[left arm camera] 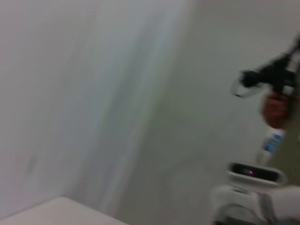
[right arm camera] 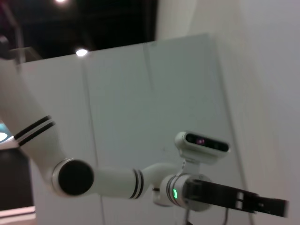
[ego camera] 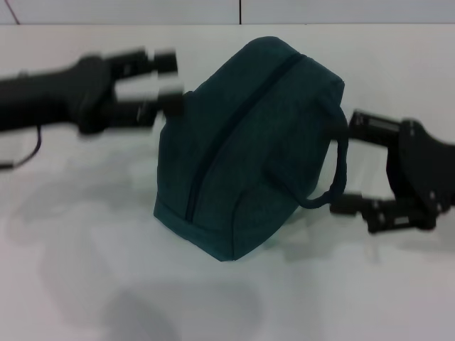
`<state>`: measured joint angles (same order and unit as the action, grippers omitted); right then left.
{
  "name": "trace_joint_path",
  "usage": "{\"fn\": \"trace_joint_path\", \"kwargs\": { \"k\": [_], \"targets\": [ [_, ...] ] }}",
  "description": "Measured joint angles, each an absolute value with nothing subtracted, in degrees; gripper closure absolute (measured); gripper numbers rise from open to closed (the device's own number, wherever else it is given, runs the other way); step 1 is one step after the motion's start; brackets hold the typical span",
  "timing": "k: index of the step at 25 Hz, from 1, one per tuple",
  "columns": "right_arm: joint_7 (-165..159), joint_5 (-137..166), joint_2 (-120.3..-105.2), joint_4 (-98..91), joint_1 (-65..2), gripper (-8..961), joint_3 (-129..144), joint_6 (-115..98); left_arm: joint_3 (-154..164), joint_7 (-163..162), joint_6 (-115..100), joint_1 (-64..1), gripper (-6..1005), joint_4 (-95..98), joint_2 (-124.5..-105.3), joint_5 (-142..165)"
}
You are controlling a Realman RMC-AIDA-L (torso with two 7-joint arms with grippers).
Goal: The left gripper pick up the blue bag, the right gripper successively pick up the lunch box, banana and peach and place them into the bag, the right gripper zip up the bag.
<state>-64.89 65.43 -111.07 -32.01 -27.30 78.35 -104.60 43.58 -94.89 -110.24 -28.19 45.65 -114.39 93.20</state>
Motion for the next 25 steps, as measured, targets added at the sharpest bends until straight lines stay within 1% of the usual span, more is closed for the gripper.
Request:
{"fn": "trace_joint_path", "kwargs": {
  "k": [2, 4, 9, 11, 14, 25],
  "targets": [
    [-64.69, 67.48, -111.20, -32.09, -26.68, 67, 78.35, -104.82, 44.19, -91.64, -113.60, -26.32, 113, 46.10, -114.46, 93.49],
    [-63.52, 69.55, -111.75, -32.00, -26.38, 67, 78.32, -104.56, 45.39, -89.79, -114.79, -24.57, 113, 46.88, -114.52, 93.87],
    [-60.56, 75.84, -114.42, -31.79, -26.29, 67, 78.32, -100.22, 46.60, -88.82, -115.04, -21.90, 112, 47.27, -114.10, 94.90],
    [-60.14, 77.33, -115.10, -31.77, -26.31, 67, 78.31, -98.62, 46.59, -88.24, -115.06, -21.40, 112, 47.25, -114.05, 95.65],
    [-59.72, 77.81, -115.34, -30.89, -26.50, 67, 78.30, -98.08, 46.36, -85.82, -115.07, -20.60, 112, 47.11, -114.28, 96.15],
    [-59.85, 76.23, -115.41, -29.69, -26.29, 67, 77.90, -97.25, 46.71, -82.19, -115.16, -19.09, 111, 46.40, -115.13, 98.89]
  ]
}}
